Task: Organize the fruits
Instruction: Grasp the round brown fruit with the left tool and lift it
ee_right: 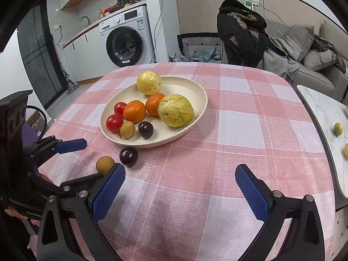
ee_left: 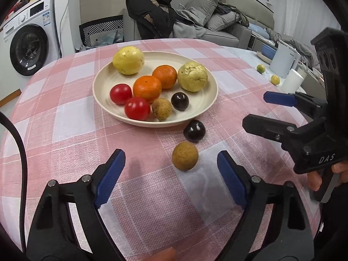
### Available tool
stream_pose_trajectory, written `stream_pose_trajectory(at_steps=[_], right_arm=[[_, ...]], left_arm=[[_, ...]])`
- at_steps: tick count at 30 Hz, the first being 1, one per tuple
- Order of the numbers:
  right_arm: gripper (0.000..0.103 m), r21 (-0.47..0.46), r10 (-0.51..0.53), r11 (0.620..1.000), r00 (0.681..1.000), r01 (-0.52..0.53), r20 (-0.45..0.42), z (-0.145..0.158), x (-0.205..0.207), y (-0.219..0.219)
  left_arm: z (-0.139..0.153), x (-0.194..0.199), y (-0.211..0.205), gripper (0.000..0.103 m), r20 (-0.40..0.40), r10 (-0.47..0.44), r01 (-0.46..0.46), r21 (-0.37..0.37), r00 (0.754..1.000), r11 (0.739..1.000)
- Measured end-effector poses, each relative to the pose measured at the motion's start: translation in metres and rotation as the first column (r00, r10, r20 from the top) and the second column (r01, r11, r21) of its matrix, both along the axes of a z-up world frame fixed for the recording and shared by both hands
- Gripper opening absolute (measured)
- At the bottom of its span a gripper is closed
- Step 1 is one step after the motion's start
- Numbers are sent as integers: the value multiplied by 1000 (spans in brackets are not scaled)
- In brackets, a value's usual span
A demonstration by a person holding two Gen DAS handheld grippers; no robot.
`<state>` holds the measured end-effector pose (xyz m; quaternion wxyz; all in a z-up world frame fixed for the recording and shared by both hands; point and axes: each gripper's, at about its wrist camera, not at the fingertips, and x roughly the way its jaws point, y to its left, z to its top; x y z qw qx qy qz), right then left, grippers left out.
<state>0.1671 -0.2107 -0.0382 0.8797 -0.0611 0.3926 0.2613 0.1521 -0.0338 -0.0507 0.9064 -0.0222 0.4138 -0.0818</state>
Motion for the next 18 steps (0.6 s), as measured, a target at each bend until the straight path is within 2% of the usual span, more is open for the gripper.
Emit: stream_pose_trajectory(at_steps=[5,9,11,18], right_arm=[[103,10,-10,1000,1000,10,-3,1,2,-3],[103,14,-19,1000,1000,19,-8,1,3,-6],[103,13,-23,1000,1000,23,-8,1,4,-7],[103,14,-37,999,999,37,-18,-1,6,-10]], left_arm=[[-4,5,-8,73,-26,-22,22,20,999,1000],[-8,8,-8,57,-49,-32,32,13,998,999],[-9,9,-7,54,-52,-29,29,6,998,1000],[-8,6,-8,24,-48,-65,64,-24,997,998]])
